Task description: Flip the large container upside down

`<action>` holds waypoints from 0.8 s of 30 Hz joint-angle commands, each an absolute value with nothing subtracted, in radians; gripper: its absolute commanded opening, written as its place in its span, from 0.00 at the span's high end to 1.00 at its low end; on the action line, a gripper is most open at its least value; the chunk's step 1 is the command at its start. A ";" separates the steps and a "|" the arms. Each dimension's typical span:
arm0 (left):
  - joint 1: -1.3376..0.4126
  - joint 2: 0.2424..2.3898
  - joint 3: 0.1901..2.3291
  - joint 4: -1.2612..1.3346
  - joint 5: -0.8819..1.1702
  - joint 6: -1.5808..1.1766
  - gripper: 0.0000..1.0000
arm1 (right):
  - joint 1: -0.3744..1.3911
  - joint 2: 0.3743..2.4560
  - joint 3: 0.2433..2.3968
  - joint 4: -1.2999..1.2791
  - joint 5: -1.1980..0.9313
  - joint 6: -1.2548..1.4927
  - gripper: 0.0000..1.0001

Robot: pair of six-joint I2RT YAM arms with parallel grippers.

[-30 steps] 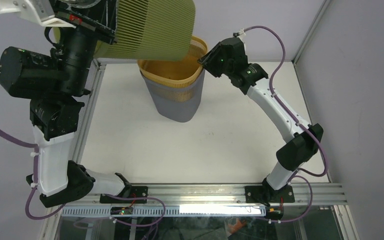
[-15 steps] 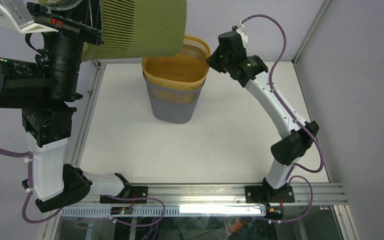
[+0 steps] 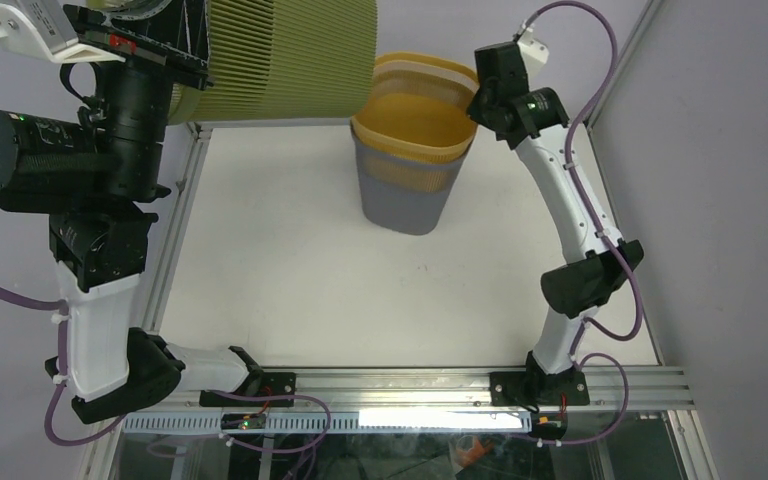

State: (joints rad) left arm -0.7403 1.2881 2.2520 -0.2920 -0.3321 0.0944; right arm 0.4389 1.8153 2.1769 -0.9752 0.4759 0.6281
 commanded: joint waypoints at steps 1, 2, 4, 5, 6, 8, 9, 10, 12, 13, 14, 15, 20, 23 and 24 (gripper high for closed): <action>-0.746 1.281 2.288 -0.153 -0.329 0.127 1.00 | 0.325 1.727 2.231 -0.908 0.658 0.588 1.00; -0.747 1.305 2.312 -0.173 -0.347 0.132 1.00 | 0.301 1.728 2.229 -0.908 0.673 0.579 1.00; -0.747 1.351 2.363 -0.238 -0.391 0.136 1.00 | 0.248 1.726 2.225 -0.907 0.688 0.570 1.00; -0.747 1.367 2.375 -0.258 -0.405 0.136 1.00 | 0.221 1.723 2.219 -0.903 0.694 0.567 1.00; -0.746 1.378 2.376 -0.272 -0.413 0.127 1.00 | 0.198 1.719 2.209 -0.899 0.701 0.565 1.00; -0.747 1.387 2.356 -0.291 -0.406 0.105 1.00 | 0.147 1.708 2.193 -0.890 0.704 0.559 1.00; -0.747 1.391 2.346 -0.300 -0.402 0.098 1.00 | 0.125 1.701 2.181 -0.885 0.706 0.557 1.00; -0.747 1.397 2.342 -0.312 -0.402 0.091 1.00 | 0.105 1.694 2.171 -0.884 0.704 0.556 1.00; -0.746 1.414 2.335 -0.337 -0.394 0.073 1.00 | 0.068 1.674 2.146 -0.877 0.700 0.558 1.00; -0.744 1.421 2.327 -0.345 -0.389 0.063 1.00 | 0.052 1.664 2.128 -0.870 0.690 0.558 1.00; -0.744 1.423 2.319 -0.352 -0.381 0.054 1.00 | 0.040 1.652 2.111 -0.858 0.679 0.559 1.00; -0.743 1.423 2.309 -0.358 -0.374 0.043 1.00 | 0.032 1.644 2.094 -0.852 0.676 0.558 1.00; -0.656 1.491 2.270 -0.412 -0.246 -0.068 1.00 | -0.007 1.615 2.054 -0.846 0.699 0.558 1.00; -0.556 1.501 2.232 -0.431 -0.107 -0.171 1.00 | -0.030 1.606 2.052 -0.848 0.693 0.554 1.00; -0.534 1.503 2.220 -0.431 -0.078 -0.196 1.00 | -0.033 1.601 2.051 -0.848 0.694 0.552 1.00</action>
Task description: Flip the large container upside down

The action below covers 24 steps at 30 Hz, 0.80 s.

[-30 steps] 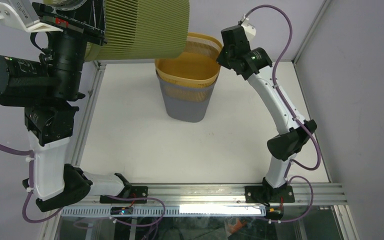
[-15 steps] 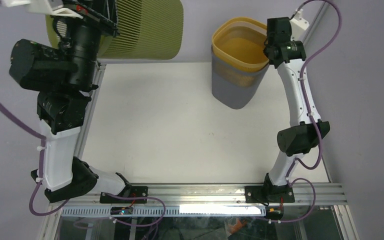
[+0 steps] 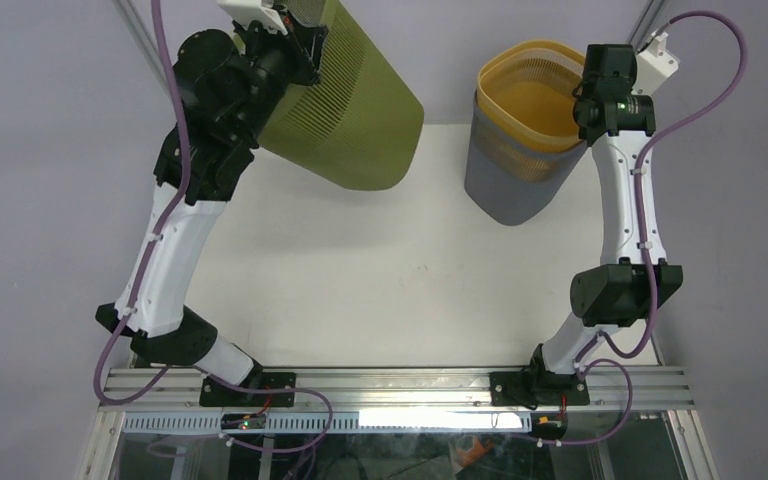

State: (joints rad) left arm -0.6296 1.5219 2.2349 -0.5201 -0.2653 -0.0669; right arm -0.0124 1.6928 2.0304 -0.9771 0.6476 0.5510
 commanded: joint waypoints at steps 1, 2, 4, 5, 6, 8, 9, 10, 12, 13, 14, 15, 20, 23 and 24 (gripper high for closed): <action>-0.521 1.507 2.211 -0.431 -0.050 -0.212 1.00 | -0.035 1.598 2.049 -0.849 0.693 0.554 1.00; -0.513 1.511 2.205 -0.432 -0.027 -0.225 1.00 | -0.036 1.594 2.047 -0.850 0.692 0.554 1.00; -0.489 1.524 2.201 -0.442 0.021 -0.254 1.00 | -0.038 1.586 2.038 -0.849 0.687 0.555 1.00; -0.473 1.532 2.199 -0.450 0.053 -0.280 1.00 | -0.039 1.583 2.037 -0.847 0.679 0.553 1.00; -0.456 1.538 2.193 -0.457 0.079 -0.299 1.00 | -0.041 1.582 2.040 -0.848 0.664 0.549 1.00; -0.415 1.542 2.172 -0.461 0.135 -0.342 1.00 | -0.043 1.577 2.049 -0.846 0.619 0.532 0.61; -0.397 1.541 2.160 -0.461 0.161 -0.359 1.00 | -0.043 1.568 2.050 -0.838 0.592 0.523 0.38; -0.377 1.542 2.152 -0.461 0.186 -0.377 1.00 | -0.043 1.557 2.051 -0.831 0.560 0.514 0.16; -0.335 1.548 2.139 -0.460 0.238 -0.419 1.00 | -0.043 1.529 2.052 -0.809 0.487 0.494 0.01; -0.309 1.552 2.135 -0.460 0.273 -0.444 1.00 | -0.042 1.512 2.056 -0.803 0.452 0.482 0.00; -0.287 1.559 2.132 -0.460 0.307 -0.472 1.00 | -0.041 1.495 2.063 -0.801 0.422 0.473 0.00; -0.257 1.567 2.130 -0.458 0.346 -0.502 1.00 | -0.041 1.478 2.070 -0.800 0.397 0.467 0.00; -0.218 1.604 2.086 -0.373 0.529 -0.664 1.00 | -0.040 1.335 2.020 -0.742 0.117 0.411 0.00; -0.218 1.608 2.032 -0.290 0.612 -0.759 1.00 | -0.031 1.225 1.887 -0.619 -0.151 0.430 0.00; -0.218 1.600 2.001 -0.259 0.628 -0.786 1.00 | -0.019 1.194 1.842 -0.585 -0.228 0.451 0.00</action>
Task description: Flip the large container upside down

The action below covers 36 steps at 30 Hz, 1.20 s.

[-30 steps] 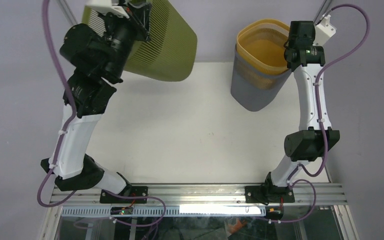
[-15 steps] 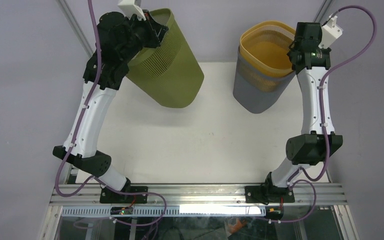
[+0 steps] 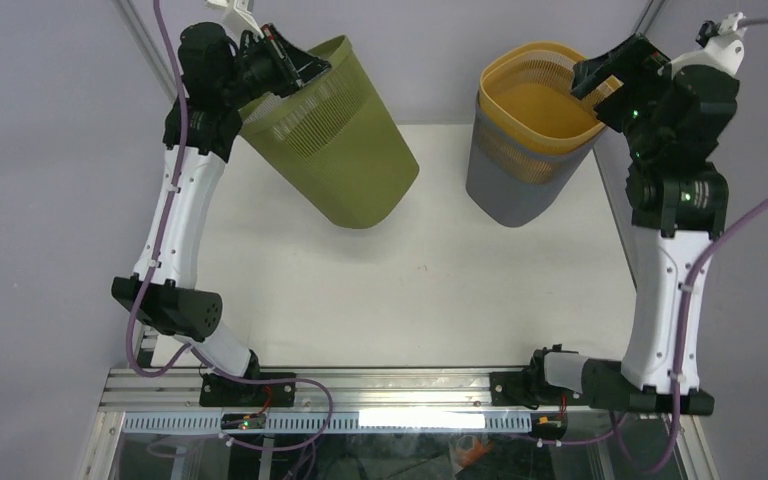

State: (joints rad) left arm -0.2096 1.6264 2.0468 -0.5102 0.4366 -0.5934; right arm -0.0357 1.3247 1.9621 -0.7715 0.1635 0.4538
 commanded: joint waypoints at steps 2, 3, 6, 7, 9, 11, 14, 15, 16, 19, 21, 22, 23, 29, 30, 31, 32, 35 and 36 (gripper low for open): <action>-0.218 1.581 1.931 -0.178 0.652 -0.868 1.00 | 0.021 1.145 1.745 -0.526 -0.337 0.492 0.00; -0.219 1.572 1.870 -0.122 0.667 -0.897 1.00 | 0.055 1.128 1.693 -0.511 -0.377 0.503 0.00; -0.215 1.545 1.726 0.062 0.684 -1.076 1.00 | 0.189 1.080 1.541 -0.481 -0.446 0.523 0.00; -0.207 1.546 1.682 0.129 0.689 -1.142 1.00 | 0.223 1.056 1.480 -0.455 -0.462 0.536 0.00; -0.181 1.561 1.613 0.266 0.713 -1.274 1.00 | 0.296 0.979 1.305 -0.351 -0.467 0.602 0.00; -0.163 1.575 1.556 0.388 0.721 -1.386 1.00 | 0.338 0.922 1.149 -0.245 -0.471 0.691 0.00; -0.148 1.582 1.517 0.450 0.716 -1.449 1.00 | 0.372 0.872 0.996 -0.178 -0.448 0.775 0.00; -0.146 1.581 1.510 0.447 0.710 -1.447 1.00 | 0.378 0.862 0.969 -0.168 -0.437 0.793 0.00; -0.145 1.578 1.502 0.438 0.702 -1.445 1.00 | 0.381 0.853 0.943 -0.162 -0.419 0.817 0.00; -0.140 1.574 1.457 0.440 0.685 -1.460 1.00 | 0.386 0.824 0.845 -0.111 -0.371 0.949 0.00; -0.138 1.573 1.424 0.472 0.682 -1.487 1.00 | 0.389 0.807 0.755 -0.007 -0.369 1.044 0.00; -0.139 1.574 1.410 0.485 0.683 -1.500 1.00 | 0.393 0.802 0.708 0.060 -0.376 1.089 0.00; -0.139 1.575 1.400 0.497 0.684 -1.512 1.00 | 0.400 0.806 0.671 0.126 -0.378 1.122 0.00; -0.139 1.577 1.387 0.526 0.684 -1.548 1.00 | 0.501 0.915 0.633 0.287 -0.370 1.148 0.00; -0.138 1.577 1.388 0.526 0.683 -1.549 1.00 | 0.515 0.934 0.640 0.298 -0.370 1.148 0.00; -0.138 1.576 1.389 0.525 0.684 -1.549 1.00 | 0.526 0.951 0.643 0.312 -0.370 1.148 0.00; -0.138 1.575 1.390 0.523 0.684 -1.550 1.00 | 0.535 0.968 0.644 0.321 -0.370 1.148 0.00; -0.137 1.571 1.386 0.519 0.684 -1.549 1.00 | 0.555 1.011 0.640 0.373 -0.370 1.148 0.00; -0.137 1.571 1.384 0.519 0.684 -1.549 1.00 | 0.561 1.025 0.638 0.395 -0.370 1.148 0.00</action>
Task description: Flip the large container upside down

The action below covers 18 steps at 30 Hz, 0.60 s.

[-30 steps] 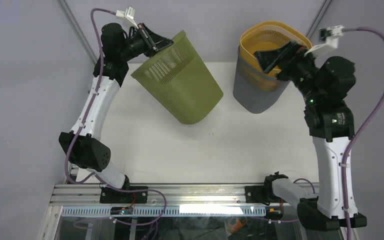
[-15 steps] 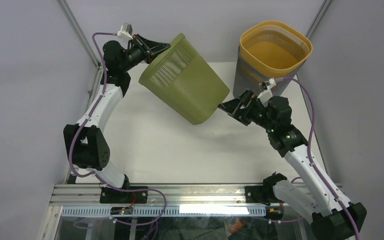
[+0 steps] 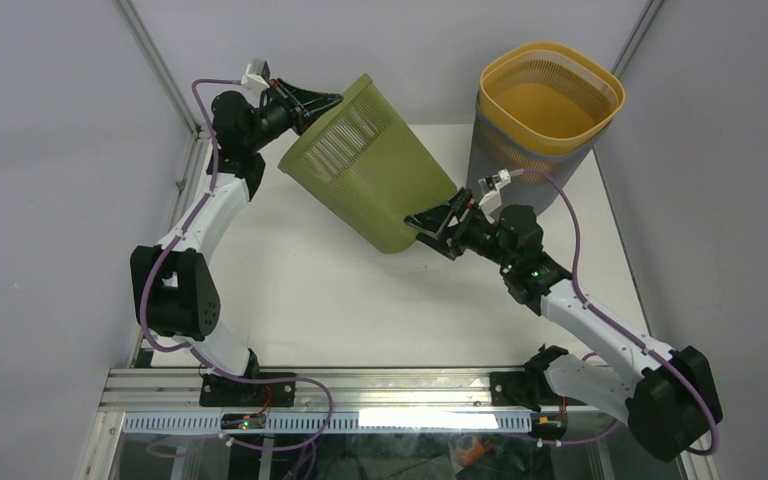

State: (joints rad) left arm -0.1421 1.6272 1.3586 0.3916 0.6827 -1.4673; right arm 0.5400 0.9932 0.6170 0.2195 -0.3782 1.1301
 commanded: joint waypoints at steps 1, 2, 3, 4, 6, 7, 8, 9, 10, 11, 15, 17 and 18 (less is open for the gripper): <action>-0.138 1.571 1.380 0.518 0.685 -1.551 1.00 | 0.568 1.039 0.640 0.412 -0.370 1.148 0.00; -0.137 1.569 1.377 0.522 0.685 -1.554 1.00 | 0.572 1.050 0.645 0.419 -0.370 1.148 0.00; -0.138 1.569 1.375 0.524 0.686 -1.558 1.00 | 0.574 1.058 0.648 0.419 -0.370 1.148 0.00; -0.136 1.569 1.374 0.526 0.687 -1.558 1.00 | 0.580 1.061 0.648 0.416 -0.370 1.148 0.00; -0.133 1.566 1.372 0.526 0.687 -1.556 1.00 | 0.583 1.048 0.639 0.405 -0.370 1.148 0.00; -0.131 1.565 1.370 0.524 0.687 -1.556 1.00 | 0.582 1.033 0.631 0.388 -0.370 1.148 0.00; -0.129 1.564 1.367 0.524 0.687 -1.555 1.00 | 0.581 1.012 0.621 0.366 -0.370 1.148 0.00; -0.126 1.562 1.365 0.526 0.688 -1.555 1.00 | 0.581 0.984 0.612 0.342 -0.370 1.148 0.00; -0.126 1.561 1.362 0.525 0.690 -1.555 1.00 | 0.580 0.952 0.604 0.301 -0.370 1.148 0.00; -0.123 1.560 1.360 0.524 0.691 -1.555 1.00 | 0.581 0.918 0.598 0.256 -0.367 1.152 0.00; -0.120 1.557 1.352 0.527 0.693 -1.558 1.00 | 0.578 0.788 0.532 0.163 -0.020 1.120 0.01; -0.119 1.556 1.351 0.528 0.695 -1.561 1.00 | 0.571 0.772 0.497 0.164 -0.006 1.144 0.01; -0.120 1.557 1.353 0.530 0.696 -1.563 1.00 | 0.566 0.780 0.484 0.196 -0.016 1.158 0.01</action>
